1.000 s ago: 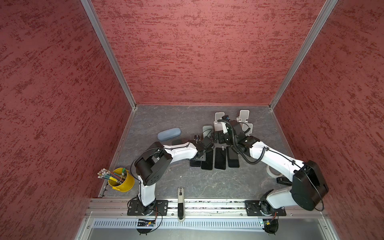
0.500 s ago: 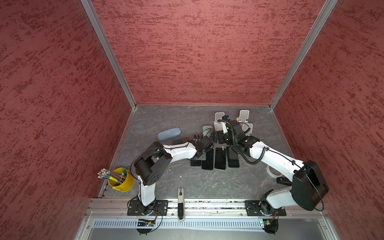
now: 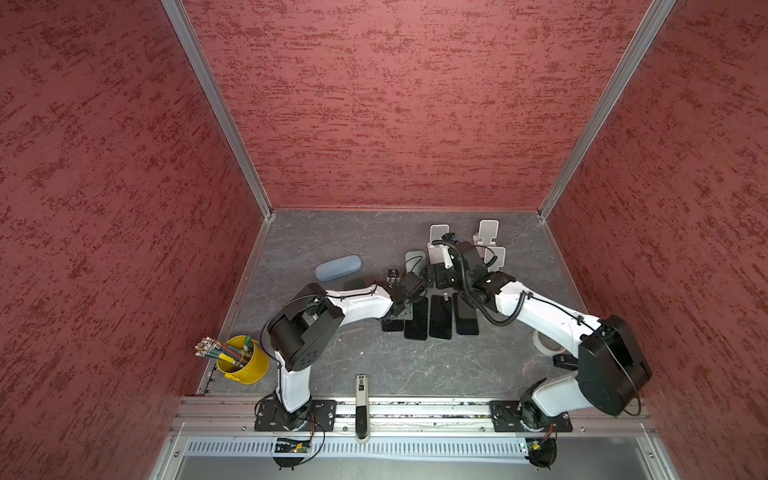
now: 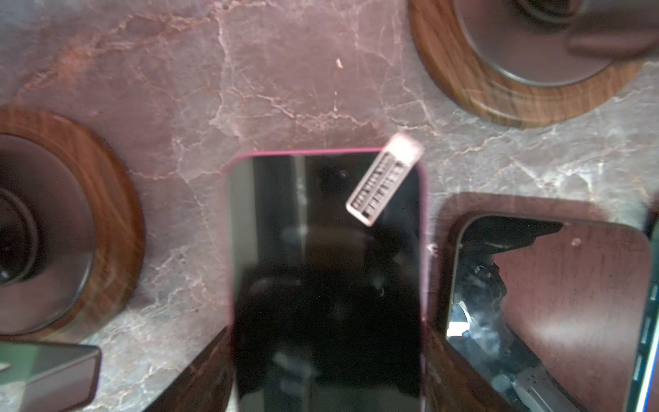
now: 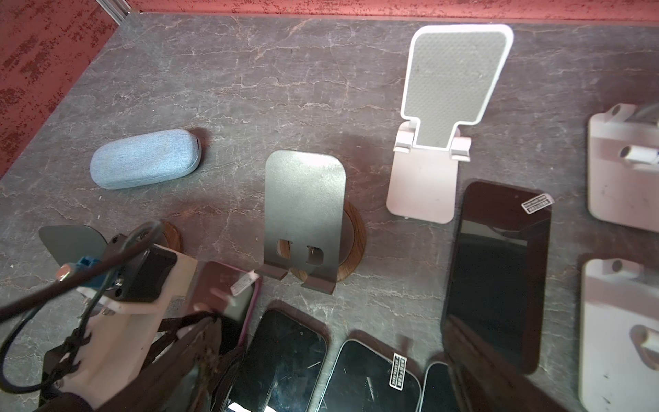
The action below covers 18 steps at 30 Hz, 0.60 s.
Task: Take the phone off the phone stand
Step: 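Lower the pink-edged phone flat beside the laid phones and open the left gripper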
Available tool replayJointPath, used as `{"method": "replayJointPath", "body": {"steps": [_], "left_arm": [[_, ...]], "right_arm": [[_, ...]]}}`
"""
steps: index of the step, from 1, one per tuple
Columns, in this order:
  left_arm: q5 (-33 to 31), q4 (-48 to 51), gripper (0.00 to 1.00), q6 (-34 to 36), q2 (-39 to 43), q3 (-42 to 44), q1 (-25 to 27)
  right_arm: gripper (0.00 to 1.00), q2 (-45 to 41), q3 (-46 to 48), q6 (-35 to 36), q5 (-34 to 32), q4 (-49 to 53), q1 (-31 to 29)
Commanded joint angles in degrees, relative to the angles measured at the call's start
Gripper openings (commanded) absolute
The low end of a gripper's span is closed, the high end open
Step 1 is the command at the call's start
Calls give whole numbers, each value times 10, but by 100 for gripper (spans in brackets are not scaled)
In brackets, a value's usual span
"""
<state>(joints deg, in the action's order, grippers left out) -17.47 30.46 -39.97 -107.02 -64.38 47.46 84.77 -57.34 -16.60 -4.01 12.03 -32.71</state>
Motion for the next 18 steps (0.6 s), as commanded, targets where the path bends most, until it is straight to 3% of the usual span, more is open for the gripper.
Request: {"method": "replayJointPath", "body": {"steps": [1,10,18], "left_arm": [[12,25,81,4,-18,31,-4],[9,17,85,11,2,37,-5],[-31,25,93,41,72,21,9]], "right_arm": [[99,0,-18,-9,7,2,8],[99,-2,-28,-12,3,10,8],[99,-10,-36,-11,-20,24,8]]}}
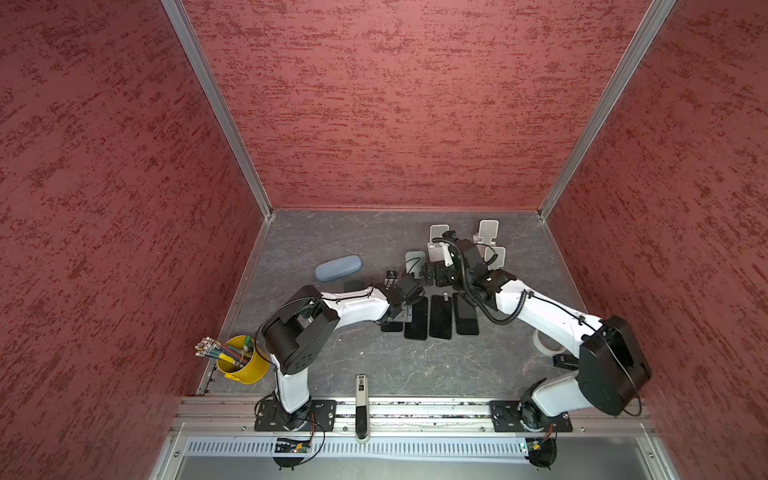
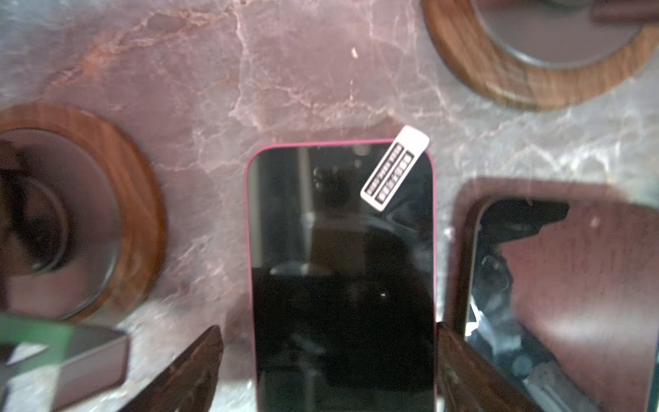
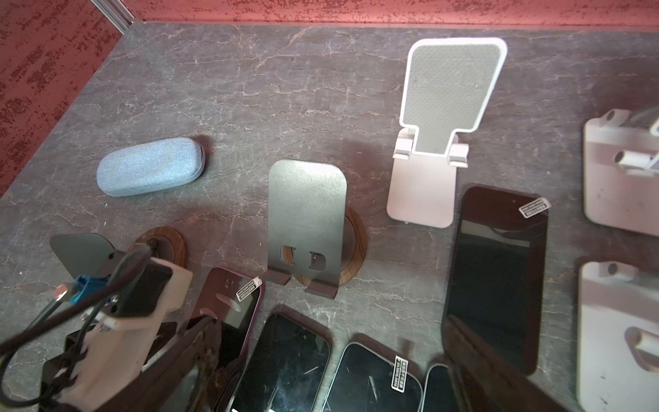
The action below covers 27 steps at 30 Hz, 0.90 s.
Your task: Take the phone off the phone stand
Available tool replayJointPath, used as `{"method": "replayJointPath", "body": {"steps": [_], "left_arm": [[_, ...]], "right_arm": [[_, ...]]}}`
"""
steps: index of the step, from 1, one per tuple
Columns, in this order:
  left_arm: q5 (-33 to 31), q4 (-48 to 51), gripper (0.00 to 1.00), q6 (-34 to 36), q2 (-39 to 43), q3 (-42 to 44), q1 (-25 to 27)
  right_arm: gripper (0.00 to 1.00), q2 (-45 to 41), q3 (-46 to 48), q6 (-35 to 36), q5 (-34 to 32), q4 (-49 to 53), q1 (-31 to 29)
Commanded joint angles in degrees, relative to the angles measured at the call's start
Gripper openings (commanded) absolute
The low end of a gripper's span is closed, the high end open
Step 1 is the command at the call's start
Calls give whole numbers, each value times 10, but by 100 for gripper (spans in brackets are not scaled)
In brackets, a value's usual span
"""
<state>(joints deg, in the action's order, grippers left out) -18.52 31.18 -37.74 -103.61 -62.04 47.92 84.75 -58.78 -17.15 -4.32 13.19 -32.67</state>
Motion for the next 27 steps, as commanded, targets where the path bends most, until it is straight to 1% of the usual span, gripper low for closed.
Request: {"method": "replayJointPath", "body": {"steps": [1,6,8,12,14,18,23,27], "left_arm": [[-23,16,94,24,49,-2,5],[-34,-14,96,57,130,15,9],[-42,-28,100,66,168,29,9],[-73,-38,100,74,246,62,1],[-86,-33,100,76,282,78,-11],[-107,-22,100,85,361,119,-44],[-133,-15,100,110,444,167,-92],[-171,-8,100,125,482,190,-135]], "right_arm": [[99,-11,-23,-5,-20,14,8],[99,-12,-29,0,-39,24,11],[99,-31,-29,2,-46,26,14],[99,-41,-25,6,-55,33,28],[99,-45,-22,11,-65,38,37],[99,-55,-5,21,-104,52,61],[99,-85,39,31,-118,42,105],[99,-118,83,36,-116,18,160]]}}
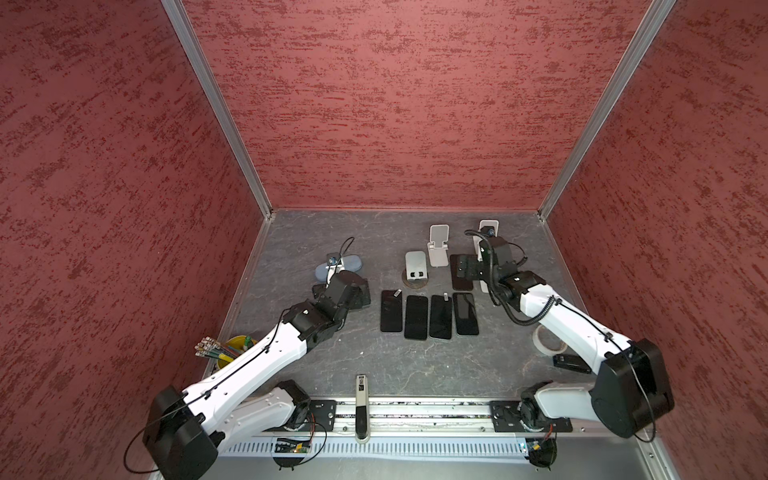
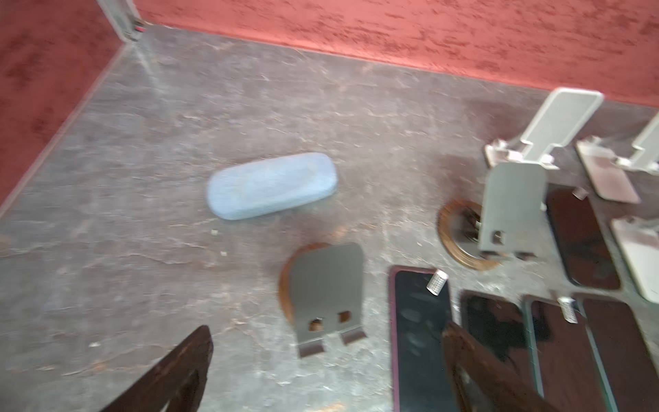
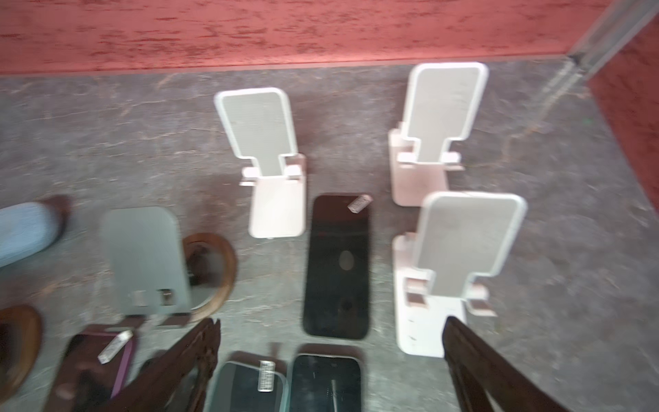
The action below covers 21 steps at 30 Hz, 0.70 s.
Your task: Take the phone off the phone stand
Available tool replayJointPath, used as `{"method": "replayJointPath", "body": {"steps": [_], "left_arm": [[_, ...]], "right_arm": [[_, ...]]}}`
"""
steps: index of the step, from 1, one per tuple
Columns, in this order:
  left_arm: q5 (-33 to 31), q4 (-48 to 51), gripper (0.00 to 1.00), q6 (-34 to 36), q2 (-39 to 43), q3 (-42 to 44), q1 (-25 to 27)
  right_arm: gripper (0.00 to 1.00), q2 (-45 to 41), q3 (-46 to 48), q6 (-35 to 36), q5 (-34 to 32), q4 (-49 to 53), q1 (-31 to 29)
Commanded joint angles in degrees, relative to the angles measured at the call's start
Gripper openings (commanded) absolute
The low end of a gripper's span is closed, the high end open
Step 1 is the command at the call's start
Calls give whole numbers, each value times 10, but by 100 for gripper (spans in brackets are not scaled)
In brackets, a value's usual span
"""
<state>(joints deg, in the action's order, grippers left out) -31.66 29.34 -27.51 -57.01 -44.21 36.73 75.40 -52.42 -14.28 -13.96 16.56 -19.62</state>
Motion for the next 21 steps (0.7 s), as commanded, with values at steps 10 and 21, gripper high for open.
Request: {"method": "replayJointPath", "body": {"steps": [10,21], "left_arm": [[-33,-66,100,73,13,64,-164],[89,-318,100,176,-41,150,-313]], "right_arm": [[99,-55,114,12,-72,-111,122],[99,-13,261,102,-84,-462,178]]}}
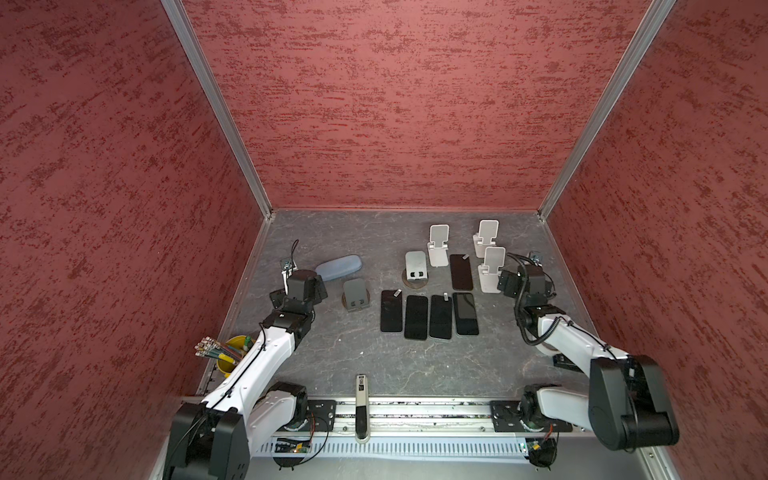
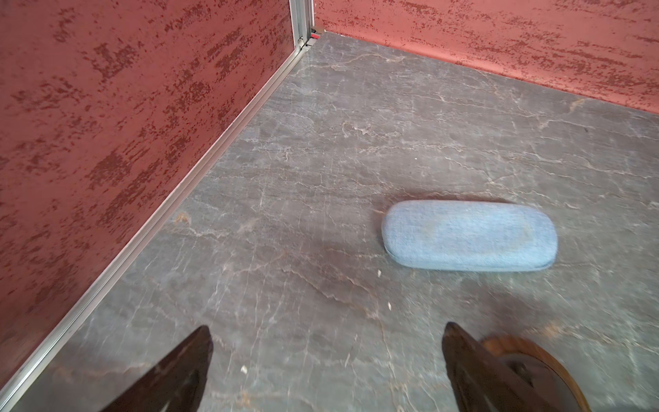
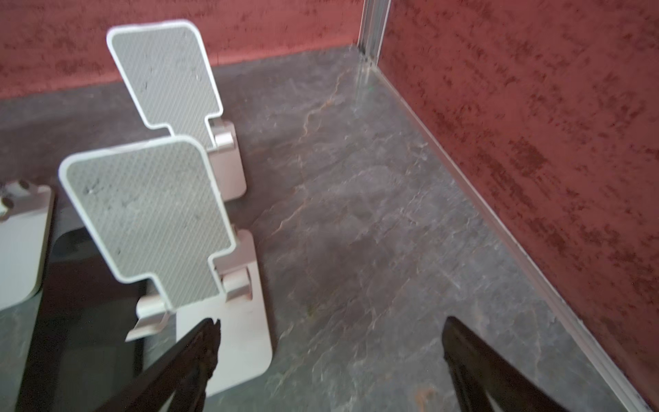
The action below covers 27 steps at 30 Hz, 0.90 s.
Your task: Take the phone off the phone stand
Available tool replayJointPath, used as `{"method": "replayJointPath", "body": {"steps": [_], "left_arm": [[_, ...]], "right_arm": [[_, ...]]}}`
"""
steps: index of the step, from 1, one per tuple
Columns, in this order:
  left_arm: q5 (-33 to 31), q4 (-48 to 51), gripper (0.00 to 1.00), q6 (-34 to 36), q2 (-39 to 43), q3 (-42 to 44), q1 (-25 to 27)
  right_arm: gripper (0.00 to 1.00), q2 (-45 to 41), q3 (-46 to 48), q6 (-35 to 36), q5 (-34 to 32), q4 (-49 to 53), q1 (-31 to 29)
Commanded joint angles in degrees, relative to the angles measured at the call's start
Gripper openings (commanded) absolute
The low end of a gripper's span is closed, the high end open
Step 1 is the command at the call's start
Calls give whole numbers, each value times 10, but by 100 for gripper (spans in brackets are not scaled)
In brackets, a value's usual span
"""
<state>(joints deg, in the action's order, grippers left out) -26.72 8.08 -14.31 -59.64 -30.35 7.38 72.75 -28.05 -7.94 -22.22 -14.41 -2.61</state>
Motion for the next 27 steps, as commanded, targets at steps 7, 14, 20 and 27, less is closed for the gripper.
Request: {"method": "replayJointPath", "body": {"steps": [7,14,20,27], "left_arm": [[92,-269,100,68,-86,55,-72],[162,-410,100,93,-161,66,-86],[201,-513,100,106,-217,74,-98],[211,-613,100,122,-281,100,-87]], "right_arm": [[99,89,35,61,74,-279,26],[99,130,77,60,121,-421,37],[99,154,127,72,155,-525,38],[99,160,127,67,137,-534,38]]}}
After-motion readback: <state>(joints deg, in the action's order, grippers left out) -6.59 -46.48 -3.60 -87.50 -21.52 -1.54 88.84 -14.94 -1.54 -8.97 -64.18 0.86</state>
